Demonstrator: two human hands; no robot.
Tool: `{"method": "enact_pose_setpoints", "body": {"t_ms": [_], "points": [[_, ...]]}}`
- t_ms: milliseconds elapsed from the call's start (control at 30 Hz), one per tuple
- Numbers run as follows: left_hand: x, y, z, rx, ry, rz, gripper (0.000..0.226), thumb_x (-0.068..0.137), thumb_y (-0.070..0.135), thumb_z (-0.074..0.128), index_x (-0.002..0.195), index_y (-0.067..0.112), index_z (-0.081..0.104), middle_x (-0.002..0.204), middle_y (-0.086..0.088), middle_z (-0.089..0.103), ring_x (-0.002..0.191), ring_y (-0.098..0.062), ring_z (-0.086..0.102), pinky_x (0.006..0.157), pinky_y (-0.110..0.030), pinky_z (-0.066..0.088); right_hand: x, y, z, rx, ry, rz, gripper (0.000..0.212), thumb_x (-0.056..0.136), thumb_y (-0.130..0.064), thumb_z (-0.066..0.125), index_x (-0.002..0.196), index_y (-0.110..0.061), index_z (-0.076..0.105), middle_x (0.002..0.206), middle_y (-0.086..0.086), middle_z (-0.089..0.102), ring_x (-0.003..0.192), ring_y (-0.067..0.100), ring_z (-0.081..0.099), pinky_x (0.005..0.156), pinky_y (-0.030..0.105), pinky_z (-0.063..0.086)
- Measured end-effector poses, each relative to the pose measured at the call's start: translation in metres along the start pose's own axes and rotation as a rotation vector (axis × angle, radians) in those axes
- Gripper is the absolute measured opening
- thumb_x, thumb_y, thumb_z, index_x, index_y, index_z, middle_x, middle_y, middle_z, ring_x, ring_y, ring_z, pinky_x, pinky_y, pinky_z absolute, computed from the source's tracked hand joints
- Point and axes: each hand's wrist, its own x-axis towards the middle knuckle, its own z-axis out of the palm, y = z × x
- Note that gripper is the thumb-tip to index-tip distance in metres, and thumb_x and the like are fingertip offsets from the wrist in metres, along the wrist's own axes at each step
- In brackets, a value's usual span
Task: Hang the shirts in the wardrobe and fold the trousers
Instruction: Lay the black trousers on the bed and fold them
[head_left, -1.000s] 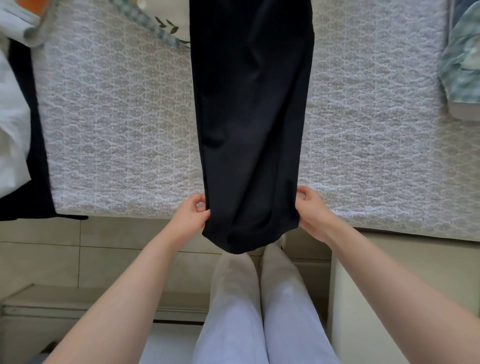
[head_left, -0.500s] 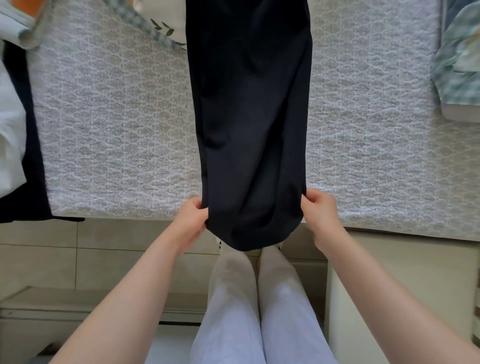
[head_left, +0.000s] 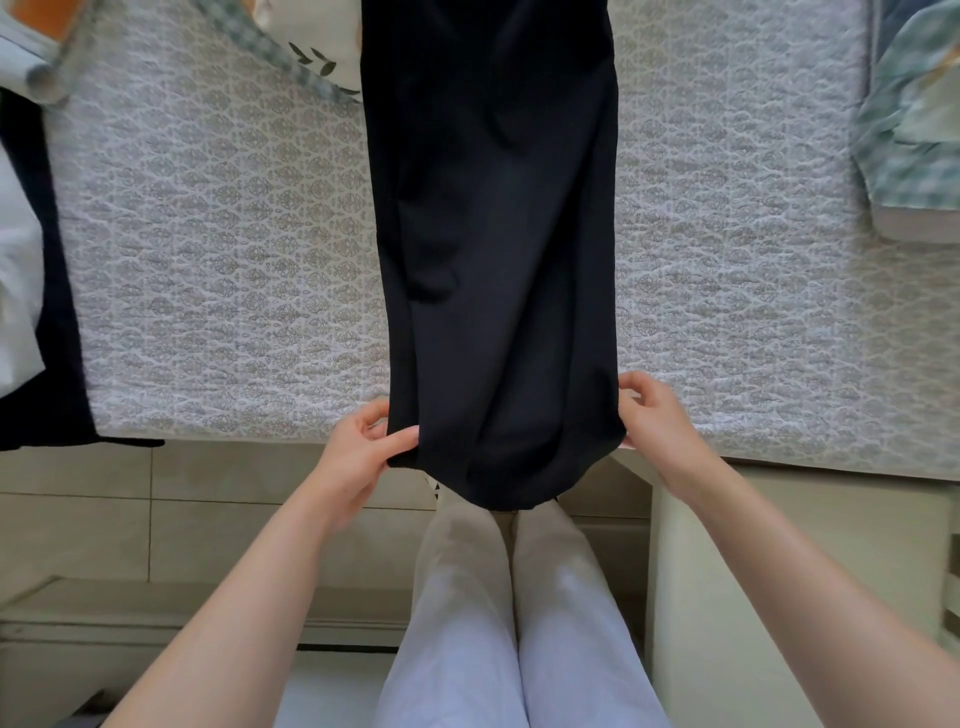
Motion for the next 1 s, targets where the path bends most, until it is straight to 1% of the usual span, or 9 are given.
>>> {"method": "enact_pose_setpoints", "body": {"t_ms": [133,267,367,500,633,700,800,900,1000], "points": [[0.0,0.001,0.003,0.141,-0.022,-0.02,0.025,0.079,0.011,0.079,0.101,0.002,0.074,0.103,-0.011,0.075,0.102,-0.027,0.07,0.102,-0.041,0.048,-0.003,0.003,-0.005,-0.001,-0.165,-0.006,0.045,0.094,-0.042,0.056,0.1,0.001,0.065,0.086,0.006,0.063,0.083,0.018,0.057,0.079,0.036,0.046],[0.002,0.006,0.0,0.17,-0.076,-0.02,0.058,0.058,0.029,0.084,0.109,0.003,0.072,0.112,-0.007,0.074,0.112,-0.019,0.067,0.102,-0.033,0.045,-0.007,0.002,-0.014,0.085,-0.32,-0.018,0.022,0.099,-0.018,0.052,0.108,-0.01,0.07,0.102,0.001,0.073,0.093,0.01,0.067,0.083,0.025,0.052],[0.0,0.008,0.002,0.212,-0.07,-0.013,0.063,0.055,0.033,0.085,0.11,0.006,0.07,0.109,-0.002,0.075,0.107,-0.015,0.069,0.096,-0.03,0.048,-0.008,0.006,-0.022,0.07,-0.374,-0.031,0.023,0.101,-0.02,0.05,0.116,-0.016,0.067,0.109,0.001,0.072,0.102,0.012,0.067,0.086,0.026,0.052],[0.0,0.009,0.004,0.351,-0.051,-0.009,0.035,0.08,0.01,0.08,0.112,0.015,0.068,0.104,0.006,0.076,0.1,-0.009,0.07,0.091,-0.026,0.051,-0.003,0.012,-0.028,-0.165,-0.223,-0.027,0.028,0.1,-0.035,0.048,0.123,-0.021,0.056,0.106,0.003,0.07,0.096,0.015,0.068,0.088,0.035,0.054],[-0.004,0.002,-0.002,0.373,-0.012,-0.031,0.033,0.084,0.006,0.074,0.114,0.016,0.063,0.1,0.004,0.077,0.094,-0.008,0.072,0.075,-0.012,0.05,-0.003,0.024,-0.033,-0.204,-0.085,-0.061,0.01,0.1,-0.028,0.048,0.106,-0.02,0.05,0.08,0.008,0.061,0.075,0.021,0.056,0.068,0.032,0.042],[-0.004,-0.005,-0.005,0.409,0.02,-0.055,0.03,0.085,0.008,0.075,0.111,0.013,0.061,0.096,-0.006,0.077,0.092,-0.016,0.072,0.075,-0.016,0.05,-0.004,0.032,-0.034,-0.205,-0.068,-0.035,0.008,0.099,-0.028,0.049,0.103,-0.021,0.051,0.084,0.012,0.062,0.075,0.019,0.055,0.067,0.031,0.04],[0.004,-0.016,-0.004,0.605,0.155,-0.065,0.024,0.085,0.008,0.073,0.105,0.015,0.06,0.095,-0.01,0.073,0.091,-0.024,0.068,0.083,-0.029,0.051,-0.001,0.041,-0.031,-0.226,-0.034,0.009,0.01,0.097,-0.025,0.053,0.106,-0.023,0.058,0.097,0.007,0.067,0.087,0.02,0.063,0.077,0.033,0.047],[0.012,-0.02,0.011,0.867,0.465,0.115,0.028,0.084,0.002,0.063,0.109,0.013,0.055,0.105,0.001,0.06,0.092,-0.019,0.058,0.082,-0.034,0.047,0.005,0.049,-0.026,-0.311,0.002,0.031,0.022,0.097,-0.017,0.053,0.117,-0.016,0.062,0.114,-0.001,0.066,0.104,0.016,0.062,0.093,0.034,0.049],[0.016,-0.009,0.035,0.748,0.604,0.279,0.017,0.087,0.006,0.06,0.102,0.014,0.056,0.094,0.002,0.059,0.085,-0.017,0.057,0.075,-0.029,0.042,0.008,0.045,-0.02,-0.338,0.067,0.036,0.025,0.097,-0.016,0.047,0.115,-0.014,0.064,0.112,-0.001,0.066,0.106,0.017,0.059,0.094,0.035,0.046]]}}
